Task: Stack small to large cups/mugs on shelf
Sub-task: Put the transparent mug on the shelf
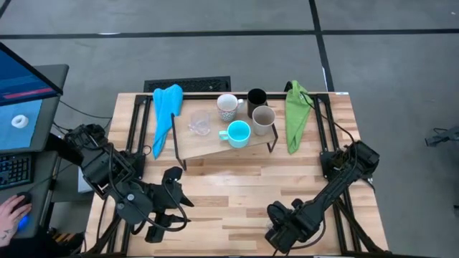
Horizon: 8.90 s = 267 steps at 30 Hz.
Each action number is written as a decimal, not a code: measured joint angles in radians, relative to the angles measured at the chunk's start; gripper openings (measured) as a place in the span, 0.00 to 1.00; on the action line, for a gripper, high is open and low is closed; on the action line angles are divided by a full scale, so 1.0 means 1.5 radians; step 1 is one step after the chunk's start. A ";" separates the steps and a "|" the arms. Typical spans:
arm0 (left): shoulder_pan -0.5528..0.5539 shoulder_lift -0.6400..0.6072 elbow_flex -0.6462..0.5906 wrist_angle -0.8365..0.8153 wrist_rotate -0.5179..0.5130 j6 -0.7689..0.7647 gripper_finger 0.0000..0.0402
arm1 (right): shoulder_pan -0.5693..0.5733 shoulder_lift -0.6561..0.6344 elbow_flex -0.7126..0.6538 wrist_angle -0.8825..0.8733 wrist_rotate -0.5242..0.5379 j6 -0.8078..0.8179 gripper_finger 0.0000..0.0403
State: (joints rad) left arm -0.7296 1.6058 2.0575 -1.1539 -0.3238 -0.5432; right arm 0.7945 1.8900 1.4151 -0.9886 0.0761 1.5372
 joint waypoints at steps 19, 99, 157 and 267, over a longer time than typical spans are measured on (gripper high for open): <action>-0.068 0.023 0.000 -0.001 -0.109 -0.044 0.44 | -0.067 0.000 0.069 -0.011 0.073 -0.055 0.02; -0.045 0.251 0.000 -0.151 -0.395 -0.150 0.02 | -0.241 0.000 0.321 0.116 0.174 -0.384 0.19; -0.188 0.215 0.187 0.677 -0.071 0.679 0.03 | 0.163 -0.243 0.321 0.102 0.527 -0.460 0.35; 0.042 -0.162 -0.754 1.054 -0.294 0.304 0.00 | 0.134 -0.242 0.311 -0.019 0.454 -0.338 0.31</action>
State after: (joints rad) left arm -0.6665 1.3631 0.9270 0.4276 -0.7650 -0.0875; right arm 0.9962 1.5265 1.8809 -1.0176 0.7573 1.0306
